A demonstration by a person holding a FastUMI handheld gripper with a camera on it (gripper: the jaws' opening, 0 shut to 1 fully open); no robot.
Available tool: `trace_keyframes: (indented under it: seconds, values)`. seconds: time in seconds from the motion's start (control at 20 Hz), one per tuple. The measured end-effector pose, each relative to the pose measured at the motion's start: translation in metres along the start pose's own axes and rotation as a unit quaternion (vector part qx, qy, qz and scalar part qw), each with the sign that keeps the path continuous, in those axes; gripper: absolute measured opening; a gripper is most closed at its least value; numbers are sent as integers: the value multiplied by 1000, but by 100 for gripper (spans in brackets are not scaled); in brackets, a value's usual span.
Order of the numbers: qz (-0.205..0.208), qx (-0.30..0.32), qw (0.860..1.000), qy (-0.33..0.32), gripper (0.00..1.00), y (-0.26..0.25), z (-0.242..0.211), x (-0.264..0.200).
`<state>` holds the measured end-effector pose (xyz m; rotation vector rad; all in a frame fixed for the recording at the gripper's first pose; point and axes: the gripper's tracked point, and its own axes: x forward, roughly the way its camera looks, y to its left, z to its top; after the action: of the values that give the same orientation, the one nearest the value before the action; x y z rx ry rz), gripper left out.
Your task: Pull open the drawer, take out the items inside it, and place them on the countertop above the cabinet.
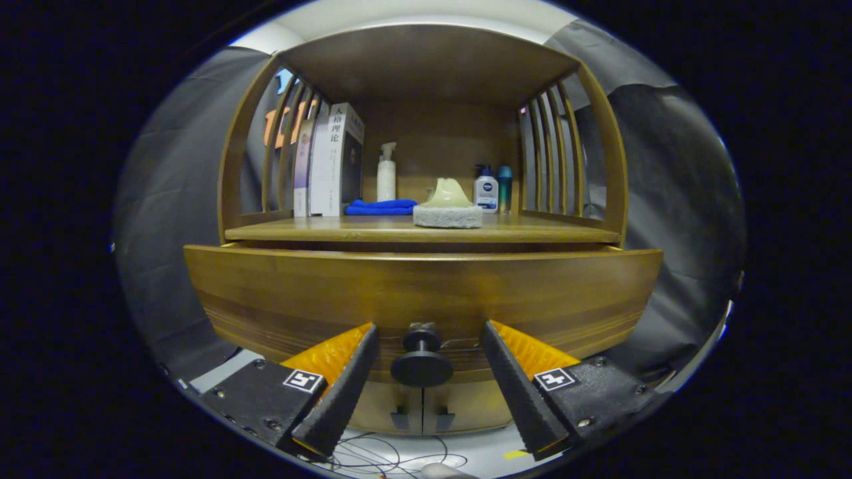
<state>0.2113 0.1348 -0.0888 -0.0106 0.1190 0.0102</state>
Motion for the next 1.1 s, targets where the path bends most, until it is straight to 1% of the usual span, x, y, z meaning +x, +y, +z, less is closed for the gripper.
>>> trace_keyframes:
  seconds: [0.3,0.5,0.8,1.1]
  values:
    - [1,0,1000,-10,100,1,7,32]
    - [5,6,1000,-6,100,0,9,46]
    - [9,12,1000,-12,100,3,9,48]
    - [10,4,1000,6,100,3,8,48]
